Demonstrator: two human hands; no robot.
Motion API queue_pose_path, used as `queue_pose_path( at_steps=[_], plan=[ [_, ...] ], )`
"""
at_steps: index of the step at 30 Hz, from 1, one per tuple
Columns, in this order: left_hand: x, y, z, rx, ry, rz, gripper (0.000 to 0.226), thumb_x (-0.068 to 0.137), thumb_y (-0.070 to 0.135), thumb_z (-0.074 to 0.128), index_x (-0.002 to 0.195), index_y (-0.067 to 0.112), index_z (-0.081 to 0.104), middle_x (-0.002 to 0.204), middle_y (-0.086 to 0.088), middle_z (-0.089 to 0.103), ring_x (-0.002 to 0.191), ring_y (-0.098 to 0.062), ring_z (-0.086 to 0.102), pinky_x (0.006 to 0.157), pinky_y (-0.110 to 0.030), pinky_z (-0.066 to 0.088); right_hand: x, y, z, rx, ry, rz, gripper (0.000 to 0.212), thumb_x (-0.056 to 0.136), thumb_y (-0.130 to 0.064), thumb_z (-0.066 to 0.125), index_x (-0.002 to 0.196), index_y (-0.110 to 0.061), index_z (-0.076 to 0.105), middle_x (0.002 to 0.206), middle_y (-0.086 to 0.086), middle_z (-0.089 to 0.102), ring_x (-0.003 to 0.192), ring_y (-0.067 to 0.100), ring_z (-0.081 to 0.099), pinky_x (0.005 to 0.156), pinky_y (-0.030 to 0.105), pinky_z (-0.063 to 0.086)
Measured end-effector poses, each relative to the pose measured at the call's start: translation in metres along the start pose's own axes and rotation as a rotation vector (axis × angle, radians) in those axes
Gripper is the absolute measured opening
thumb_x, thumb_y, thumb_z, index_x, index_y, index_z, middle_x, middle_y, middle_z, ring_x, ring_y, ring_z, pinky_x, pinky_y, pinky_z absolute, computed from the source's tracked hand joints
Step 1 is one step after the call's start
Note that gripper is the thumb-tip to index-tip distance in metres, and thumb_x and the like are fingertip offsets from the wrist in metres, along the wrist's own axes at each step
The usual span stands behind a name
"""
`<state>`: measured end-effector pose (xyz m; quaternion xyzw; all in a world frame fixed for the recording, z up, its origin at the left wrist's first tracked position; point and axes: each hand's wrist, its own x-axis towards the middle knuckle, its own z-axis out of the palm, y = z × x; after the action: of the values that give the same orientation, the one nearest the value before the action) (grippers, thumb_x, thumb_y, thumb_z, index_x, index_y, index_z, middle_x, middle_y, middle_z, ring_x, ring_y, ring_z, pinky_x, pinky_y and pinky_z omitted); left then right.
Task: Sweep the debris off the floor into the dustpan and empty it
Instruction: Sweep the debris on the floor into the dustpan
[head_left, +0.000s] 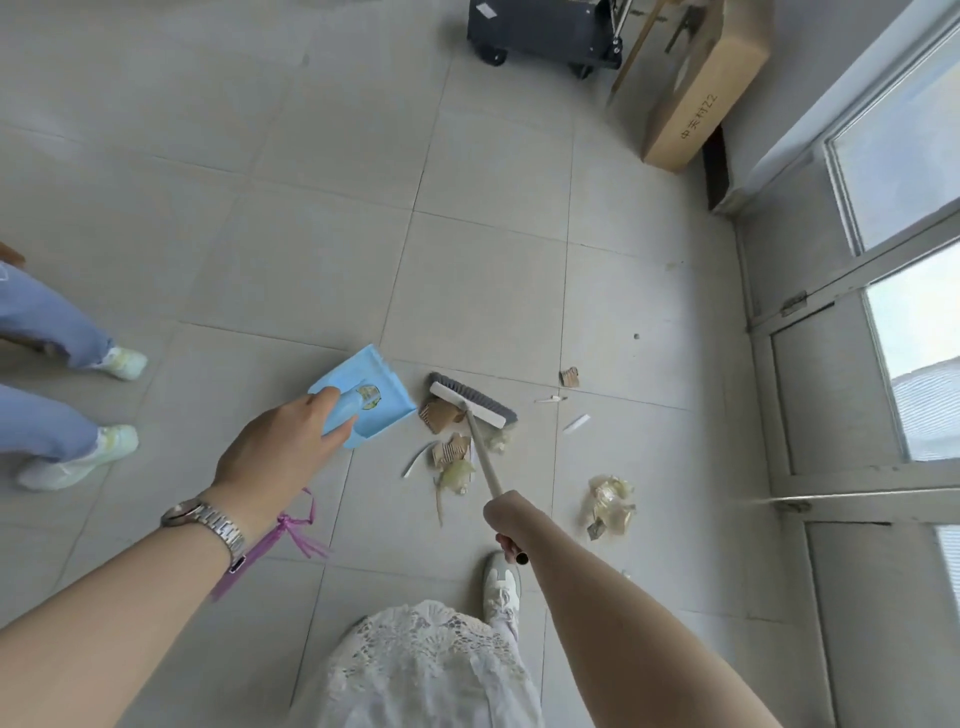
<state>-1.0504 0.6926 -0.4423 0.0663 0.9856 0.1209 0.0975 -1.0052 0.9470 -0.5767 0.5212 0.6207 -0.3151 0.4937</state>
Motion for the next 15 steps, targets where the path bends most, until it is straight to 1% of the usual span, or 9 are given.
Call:
queue_pose_path(
  at_steps=[2,4,5,6,8,9,11,13,15],
  plan=[
    [-0.011,-0.005,-0.004,-0.012,-0.004,0.001,0.024,0.094,0.036,0.05,0.092,0.012,0.051,0.071,-0.009,0.058,0.059,-0.035,0.056,0.05,-0.039,0.048,-0.008,0.019,0.016,-0.026,0.002,0.008,0.035,0.096,-0.021,0.03,0.063,-0.01,0.037,0.052,0.004,0.034,0.04,0.014,0.025,0.042,0.018,0.021],
    [-0.019,-0.007,-0.007,-0.025,-0.005,-0.004,0.023,0.094,0.036,0.049,0.092,0.013,0.05,0.072,-0.009,0.059,0.061,-0.035,0.056,0.051,-0.039,0.047,-0.017,0.031,0.027,-0.021,0.011,-0.006,0.031,0.096,-0.019,0.032,0.068,-0.008,0.04,0.054,0.005,0.035,0.041,0.014,0.026,0.043,0.021,0.023],
    [-0.022,-0.007,-0.009,-0.031,-0.002,-0.005,0.023,0.094,0.036,0.049,0.091,0.013,0.05,0.072,-0.01,0.059,0.061,-0.036,0.056,0.052,-0.039,0.047,-0.022,0.036,0.03,-0.06,0.021,-0.051,0.024,0.095,-0.015,0.032,0.076,-0.005,0.043,0.056,0.006,0.037,0.042,0.014,0.029,0.043,0.022,0.026],
    [-0.025,-0.006,-0.011,-0.037,0.001,-0.003,0.023,0.094,0.036,0.049,0.09,0.014,0.05,0.072,-0.01,0.059,0.062,-0.036,0.055,0.052,-0.039,0.047,-0.028,0.041,0.032,-0.083,0.037,-0.125,0.018,0.092,-0.011,0.032,0.088,-0.003,0.048,0.058,0.007,0.04,0.043,0.015,0.034,0.043,0.022,0.03],
    [-0.029,-0.003,-0.015,-0.053,0.004,0.005,0.024,0.094,0.036,0.048,0.088,0.013,0.048,0.071,-0.01,0.058,0.062,-0.036,0.055,0.052,-0.038,0.046,-0.04,0.046,0.027,-0.123,0.08,-0.288,0.031,0.088,-0.005,0.031,0.112,0.0,0.05,0.064,0.009,0.045,0.044,0.017,0.042,0.042,0.021,0.034],
    [-0.03,-0.001,-0.017,-0.058,0.008,0.011,0.024,0.094,0.036,0.049,0.087,0.014,0.048,0.071,-0.01,0.057,0.062,-0.036,0.055,0.051,-0.037,0.044,-0.045,0.047,0.021,-0.122,0.1,-0.334,0.035,0.088,-0.005,0.031,0.118,0.0,0.048,0.066,0.01,0.045,0.045,0.019,0.044,0.041,0.021,0.035],
    [-0.029,0.004,-0.021,-0.067,0.021,0.023,0.024,0.094,0.035,0.05,0.085,0.014,0.046,0.069,-0.011,0.057,0.062,-0.036,0.054,0.05,-0.036,0.042,-0.052,0.046,0.009,-0.097,0.144,-0.371,0.031,0.089,-0.005,0.031,0.117,-0.002,0.045,0.068,0.011,0.046,0.047,0.02,0.046,0.043,0.023,0.037],
    [-0.026,0.01,-0.024,-0.054,0.025,0.039,0.024,0.094,0.035,0.05,0.086,0.013,0.048,0.069,-0.01,0.057,0.061,-0.036,0.054,0.05,-0.037,0.044,-0.054,0.04,-0.005,-0.035,0.177,-0.37,0.029,0.088,-0.004,0.03,0.113,0.002,0.044,0.066,0.013,0.047,0.046,0.02,0.045,0.046,0.025,0.037],
    [-0.02,0.02,-0.024,-0.033,0.021,0.065,0.024,0.094,0.035,0.05,0.091,0.012,0.051,0.071,-0.01,0.058,0.061,-0.036,0.056,0.051,-0.04,0.047,-0.054,0.03,-0.022,0.022,0.201,-0.371,0.035,0.091,-0.003,0.03,0.122,0.003,0.044,0.066,0.013,0.047,0.047,0.02,0.043,0.046,0.026,0.036]
  ],
)
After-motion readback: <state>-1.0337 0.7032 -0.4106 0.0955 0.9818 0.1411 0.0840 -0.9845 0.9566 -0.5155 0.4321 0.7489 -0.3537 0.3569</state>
